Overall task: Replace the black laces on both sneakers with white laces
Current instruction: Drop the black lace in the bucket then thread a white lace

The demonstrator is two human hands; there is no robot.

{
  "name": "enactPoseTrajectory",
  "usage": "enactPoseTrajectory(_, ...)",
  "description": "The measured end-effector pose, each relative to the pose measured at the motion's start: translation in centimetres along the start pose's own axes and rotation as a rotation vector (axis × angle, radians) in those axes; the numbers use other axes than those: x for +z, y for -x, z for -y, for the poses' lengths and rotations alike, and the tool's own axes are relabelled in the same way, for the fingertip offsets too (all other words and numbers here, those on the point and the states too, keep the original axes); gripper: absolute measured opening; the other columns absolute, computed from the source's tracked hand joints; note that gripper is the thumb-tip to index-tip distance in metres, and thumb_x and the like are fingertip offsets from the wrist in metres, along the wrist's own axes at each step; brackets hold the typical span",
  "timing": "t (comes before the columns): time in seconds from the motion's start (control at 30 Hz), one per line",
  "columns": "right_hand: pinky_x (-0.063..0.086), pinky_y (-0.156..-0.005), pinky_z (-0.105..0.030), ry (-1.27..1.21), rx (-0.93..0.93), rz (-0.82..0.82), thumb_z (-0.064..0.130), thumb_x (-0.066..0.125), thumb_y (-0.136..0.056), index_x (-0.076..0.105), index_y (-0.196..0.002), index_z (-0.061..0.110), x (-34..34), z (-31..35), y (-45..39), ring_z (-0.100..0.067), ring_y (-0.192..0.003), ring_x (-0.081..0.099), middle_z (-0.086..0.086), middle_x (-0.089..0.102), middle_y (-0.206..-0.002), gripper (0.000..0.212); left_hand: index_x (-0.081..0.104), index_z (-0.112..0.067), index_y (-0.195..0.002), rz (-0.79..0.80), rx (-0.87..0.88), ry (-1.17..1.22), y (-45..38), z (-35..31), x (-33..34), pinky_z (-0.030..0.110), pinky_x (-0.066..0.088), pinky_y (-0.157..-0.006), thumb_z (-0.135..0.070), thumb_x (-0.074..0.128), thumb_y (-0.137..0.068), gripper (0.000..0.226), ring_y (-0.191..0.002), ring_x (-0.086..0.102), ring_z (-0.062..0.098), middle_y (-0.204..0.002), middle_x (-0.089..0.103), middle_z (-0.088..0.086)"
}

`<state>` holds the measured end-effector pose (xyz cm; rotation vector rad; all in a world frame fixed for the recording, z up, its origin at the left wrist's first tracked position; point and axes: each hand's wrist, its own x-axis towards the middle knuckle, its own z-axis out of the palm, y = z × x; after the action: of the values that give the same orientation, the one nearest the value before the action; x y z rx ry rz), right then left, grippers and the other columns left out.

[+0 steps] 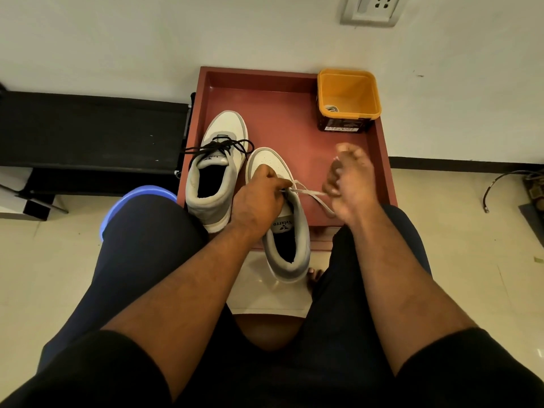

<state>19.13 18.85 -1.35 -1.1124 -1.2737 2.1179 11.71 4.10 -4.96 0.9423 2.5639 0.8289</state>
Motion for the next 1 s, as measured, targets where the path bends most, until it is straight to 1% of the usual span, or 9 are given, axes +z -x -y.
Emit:
enactPoseTrajectory(0.2,0.051,-0.063,-0.031,1.079,-0.068,0.281,0.020,0.061,-0.091,0.067,-0.083,0.021,0.4,-3.7,-0.5,-0.012,-0.072,0.059,0.007,0.064,-0.077,0.010,0.068,-0.027,-0.119,0.001,-0.004,-0.038,0.1,0.0,-0.2,0.041,0.053,-0.082,-0.020,0.056,-0.092,0.030,-0.102,0.058,0.018,-0.117,0.051,-0.002)
enactPoseTrajectory(0.3,0.047,-0.071,-0.032,1.187,-0.154,0.282,0.020,0.061,-0.092,0.065,-0.080,0.018,0.2,-3.6,-0.8,-0.014,-0.073,0.056,0.006,0.059,-0.074,0.013,0.068,-0.026,-0.118,-0.003,-0.009,-0.025,0.1,0.0,-0.3,0.041,0.052,-0.084,-0.019,0.056,-0.091,0.030,-0.102,0.058,0.017,-0.116,0.052,-0.002)
enactPoseTrajectory(0.43,0.045,-0.062,-0.029,0.442,0.004,0.244,0.016,0.046,-0.101,0.056,-0.083,0.018,1.2,-2.3,0.6,-0.013,-0.068,0.051,-0.001,0.058,-0.077,0.021,0.066,-0.027,-0.121,0.006,-0.009,-0.033,0.0,0.1,-0.3,0.038,0.052,-0.086,-0.019,0.056,-0.092,0.032,-0.104,0.057,0.017,-0.120,0.050,-0.003)
enactPoseTrajectory(0.53,0.056,-0.080,-0.036,-0.356,0.094,0.157,0.014,0.037,-0.102,0.051,-0.088,0.014,0.7,-0.2,0.8,-0.021,-0.073,0.064,-0.009,0.066,-0.078,0.020,0.068,-0.027,-0.119,0.004,-0.027,-0.012,-0.1,0.2,-0.2,0.038,0.052,-0.087,-0.019,0.057,-0.092,0.030,-0.104,0.058,0.017,-0.120,0.050,-0.004)
enactPoseTrajectory(0.63,0.045,-0.051,-0.025,-0.599,0.094,0.006,0.025,0.046,-0.099,0.052,-0.078,0.017,-0.9,0.3,-0.1,-0.013,-0.048,0.044,0.000,0.049,-0.059,0.023,0.070,-0.026,-0.116,-0.019,-0.035,0.016,-0.1,0.4,-0.3,0.037,0.051,-0.087,-0.017,0.058,-0.090,0.029,-0.104,0.058,0.017,-0.117,0.051,-0.005)
enactPoseTrajectory(0.77,0.031,-0.038,-0.021,0.083,0.006,-0.017,0.024,0.058,-0.094,0.057,-0.086,0.019,-1.2,-0.1,-0.2,-0.007,-0.046,0.036,0.005,0.054,-0.071,0.009,0.069,-0.023,-0.117,-0.041,-0.046,0.041,-0.1,0.4,0.0,0.037,0.051,-0.088,-0.016,0.058,-0.089,0.031,-0.105,0.057,0.016,-0.118,0.052,-0.005)
enactPoseTrajectory(0.83,0.048,-0.053,-0.027,0.667,-0.107,0.114,0.018,0.061,-0.092,0.065,-0.090,0.020,-0.6,-1.5,-0.4,-0.010,-0.061,0.052,0.006,0.062,-0.083,0.004,0.066,-0.022,-0.121,-0.049,-0.056,0.064,-0.1,0.4,0.1,0.039,0.051,-0.089,-0.016,0.059,-0.087,0.035,-0.105,0.057,0.018,-0.118,0.051,-0.003)
enactPoseTrajectory(0.9,0.045,-0.075,-0.024,1.092,-0.190,0.280,0.017,0.063,-0.091,0.072,-0.098,0.016,-0.1,-3.4,-0.7,-0.011,-0.084,0.059,0.002,0.068,-0.097,0.012,0.062,-0.023,-0.126,-0.054,-0.067,0.077,0.0,0.4,0.0,0.039,0.050,-0.090,-0.017,0.061,-0.086,0.041,-0.107,0.057,0.019,-0.122,0.050,-0.001)
enactPoseTrajectory(1.0,0.039,-0.073,-0.019,1.165,-0.181,0.295,0.018,0.062,-0.091,0.074,-0.093,0.015,0.3,-4.3,-1.1,-0.009,-0.081,0.058,0.001,0.069,-0.095,0.012,0.056,-0.024,-0.134,-0.070,-0.089,0.115,0.1,0.5,-0.2,0.038,0.049,-0.093,-0.015,0.062,-0.085,0.050,-0.110,0.055,0.020,-0.126,0.048,-0.001)
